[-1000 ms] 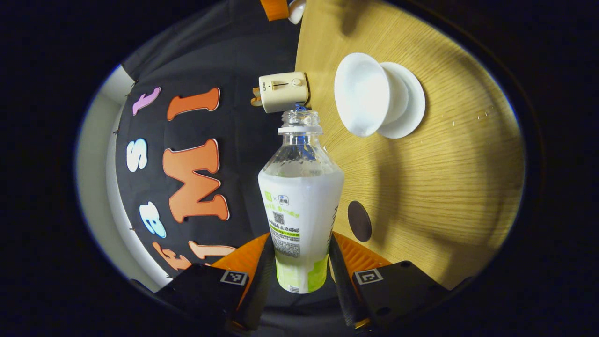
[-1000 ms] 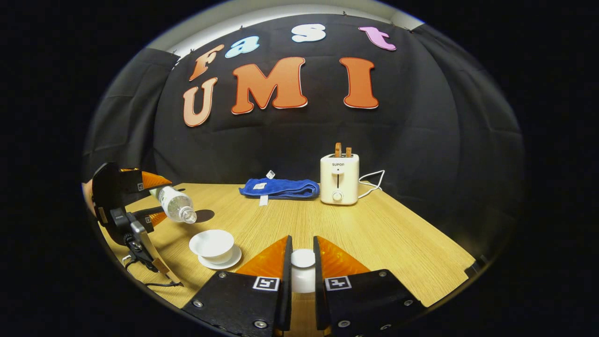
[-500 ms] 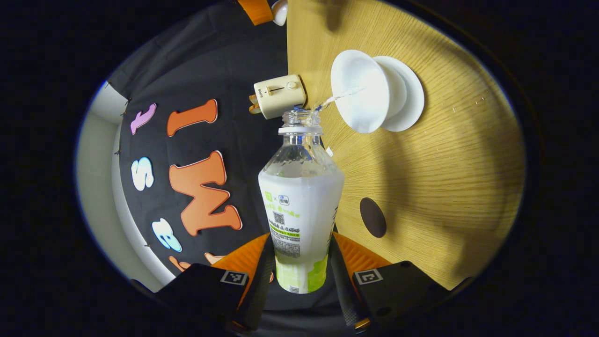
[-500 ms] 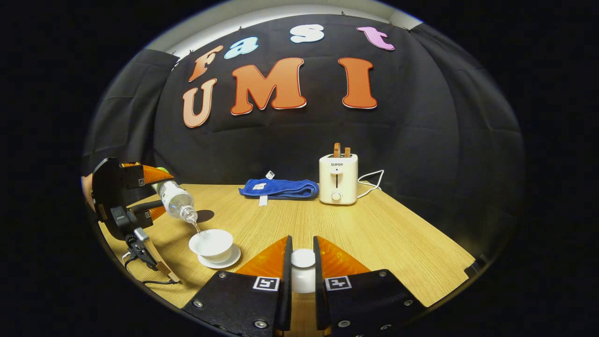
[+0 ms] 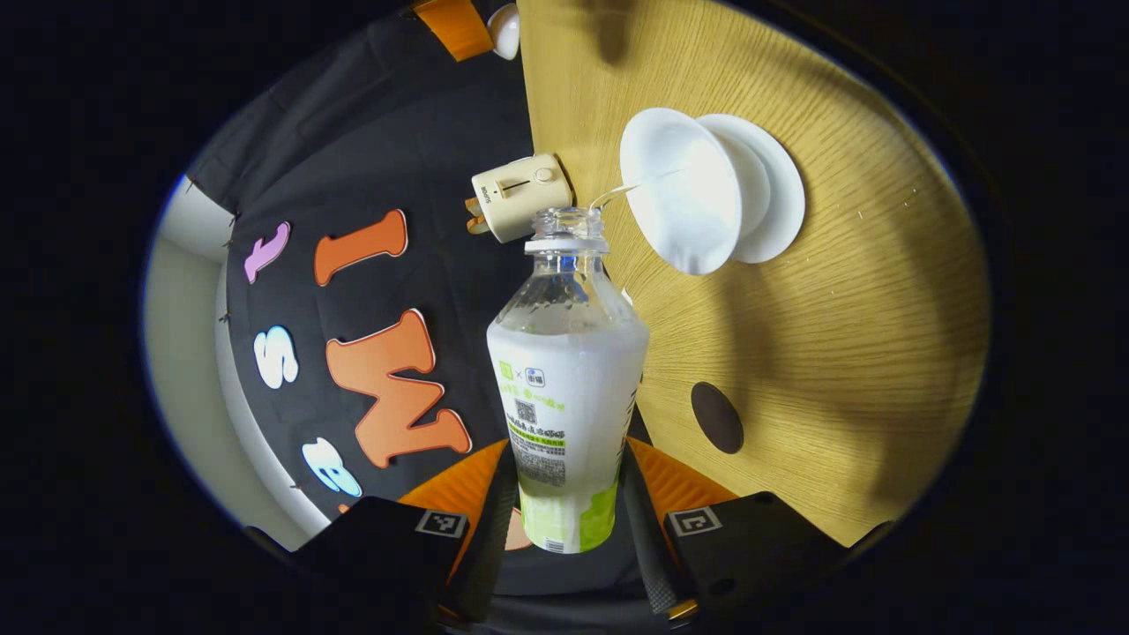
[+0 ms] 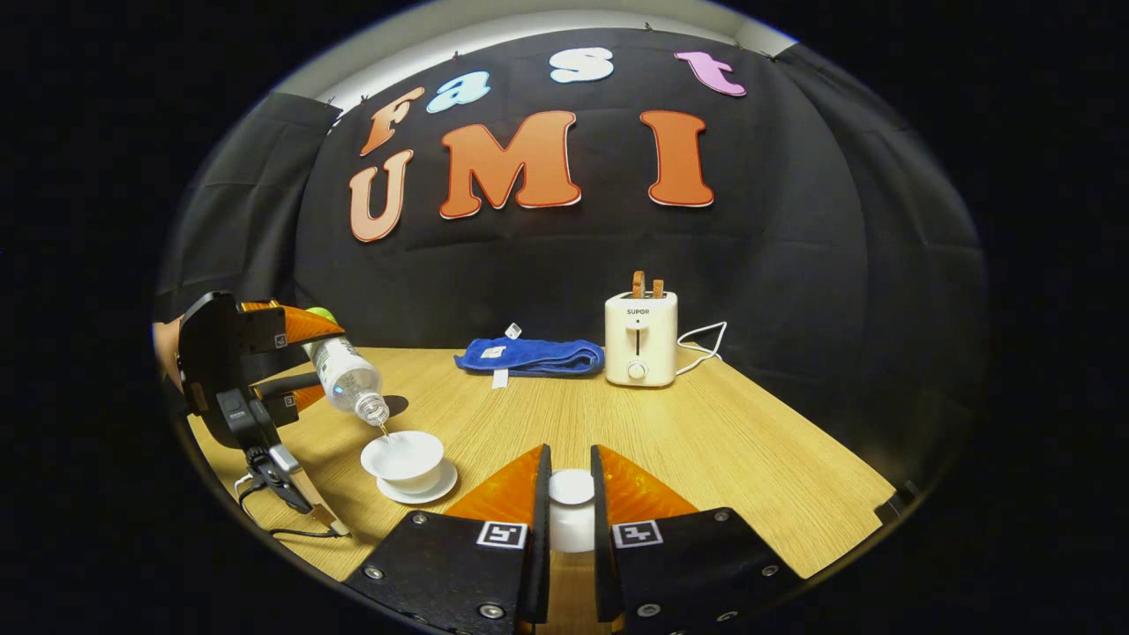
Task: Open the teacup lid with one hand, grasp the water bottle and pour water into the teacup with the other hand; after pouring, place the water bottle on the coaster and then close the teacup lid.
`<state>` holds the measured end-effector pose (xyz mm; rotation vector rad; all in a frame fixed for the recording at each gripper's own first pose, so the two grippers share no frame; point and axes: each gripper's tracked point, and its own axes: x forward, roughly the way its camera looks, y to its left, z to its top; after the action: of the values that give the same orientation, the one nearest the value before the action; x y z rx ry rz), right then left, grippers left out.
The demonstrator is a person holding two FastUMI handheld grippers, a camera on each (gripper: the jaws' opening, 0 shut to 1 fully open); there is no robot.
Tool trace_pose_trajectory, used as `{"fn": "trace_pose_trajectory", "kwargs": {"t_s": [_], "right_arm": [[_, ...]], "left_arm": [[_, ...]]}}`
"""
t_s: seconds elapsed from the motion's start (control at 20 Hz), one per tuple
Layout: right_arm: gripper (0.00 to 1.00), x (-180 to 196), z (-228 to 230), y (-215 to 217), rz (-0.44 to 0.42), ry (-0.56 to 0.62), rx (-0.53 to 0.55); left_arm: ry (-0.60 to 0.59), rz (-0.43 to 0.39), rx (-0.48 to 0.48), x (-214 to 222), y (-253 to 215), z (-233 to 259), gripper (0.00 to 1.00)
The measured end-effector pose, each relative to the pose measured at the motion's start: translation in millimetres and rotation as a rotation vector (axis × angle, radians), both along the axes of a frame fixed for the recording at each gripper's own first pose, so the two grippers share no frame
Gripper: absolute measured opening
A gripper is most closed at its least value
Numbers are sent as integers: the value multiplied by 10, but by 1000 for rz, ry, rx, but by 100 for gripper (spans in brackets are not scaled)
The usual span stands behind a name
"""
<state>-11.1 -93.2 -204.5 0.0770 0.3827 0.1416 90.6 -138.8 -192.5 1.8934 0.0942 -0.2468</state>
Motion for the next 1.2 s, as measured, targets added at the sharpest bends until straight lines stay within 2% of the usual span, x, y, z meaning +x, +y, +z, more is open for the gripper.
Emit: {"fn": "trace_pose_trajectory", "kwargs": {"t_s": [0.15, 0.45, 0.55, 0.6, 0.85, 0.95, 1.0, 1.15, 1.2], "right_arm": [[21, 4, -3, -21, -2, -1, -1], [21, -13, -22, 23, 7, 4, 2], [21, -14, -18, 36, 9, 5, -2], [21, -15, -8, 47, 11, 2, -2], [21, -18, 9, 95, 21, -2, -5], [21, -21, 11, 115, 26, -4, -5], [21, -26, 13, 120, 27, -1, -2], [21, -27, 43, 144, 31, -8, 14], [21, -26, 55, 143, 30, -10, 15]], "left_arm": [[-20, -12, 25, 24, -22, 82, 65], [-71, -36, 96, 80, -33, 242, 70], [-80, -48, 116, 88, -46, 288, 66], [-87, -54, 126, 84, -46, 320, 68], [-126, -71, 170, 113, -73, 483, 66], [-139, -71, 182, 133, -60, 559, 70], [-146, -69, 187, 133, -46, 576, 66], [-155, -71, 202, 163, -47, 600, 68], [-153, -70, 204, 158, -53, 606, 66]]}}
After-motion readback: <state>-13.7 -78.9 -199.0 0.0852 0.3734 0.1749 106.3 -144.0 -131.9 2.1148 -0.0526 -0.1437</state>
